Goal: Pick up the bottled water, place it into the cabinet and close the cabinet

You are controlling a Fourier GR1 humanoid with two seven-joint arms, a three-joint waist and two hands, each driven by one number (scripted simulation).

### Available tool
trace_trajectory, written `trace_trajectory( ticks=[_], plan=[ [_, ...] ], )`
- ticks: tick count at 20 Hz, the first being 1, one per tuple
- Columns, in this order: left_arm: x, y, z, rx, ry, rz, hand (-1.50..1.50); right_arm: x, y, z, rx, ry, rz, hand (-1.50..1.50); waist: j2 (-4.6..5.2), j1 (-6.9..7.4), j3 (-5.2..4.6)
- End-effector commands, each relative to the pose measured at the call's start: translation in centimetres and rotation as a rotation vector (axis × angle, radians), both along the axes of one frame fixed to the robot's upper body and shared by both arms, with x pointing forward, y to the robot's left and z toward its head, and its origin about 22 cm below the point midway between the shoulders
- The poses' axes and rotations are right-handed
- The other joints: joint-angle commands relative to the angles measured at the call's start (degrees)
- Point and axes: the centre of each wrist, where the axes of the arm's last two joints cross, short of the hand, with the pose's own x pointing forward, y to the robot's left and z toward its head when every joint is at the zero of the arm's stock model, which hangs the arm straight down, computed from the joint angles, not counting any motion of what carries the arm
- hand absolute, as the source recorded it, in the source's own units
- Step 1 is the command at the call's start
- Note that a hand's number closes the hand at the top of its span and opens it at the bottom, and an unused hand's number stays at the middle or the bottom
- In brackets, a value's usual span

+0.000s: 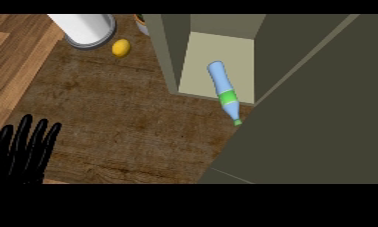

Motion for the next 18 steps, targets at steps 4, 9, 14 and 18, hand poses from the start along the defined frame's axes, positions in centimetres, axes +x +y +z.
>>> trace_trajectory(
  ticks=[4,9,14,18],
  plan=[
    [-0.3,0.6,0.0,0.003,-0.001,0.026,-1.50,3.2,-0.2,-1.3,0.116,0.149,-0.392,1.50,0.03,-1.98,0.26],
    [-0.4,0.8,-0.3,-0.008,0.006,0.025,-1.50,5.1,-1.1,-1.7,0.165,0.172,-0.522,1.50,0.15,-1.31,0.26],
    [-0.1,0.5,-0.4,-0.018,-0.001,-0.005,-1.50,9.7,0.0,-1.9,0.151,0.217,-0.635,1.50,0.14,-0.15,0.40],
    [0.2,0.8,-0.4,-0.035,0.009,-0.007,-1.50,14.1,2.1,-0.3,0.162,0.240,-0.710,1.50,-0.19,-0.29,0.52]
  ],
)
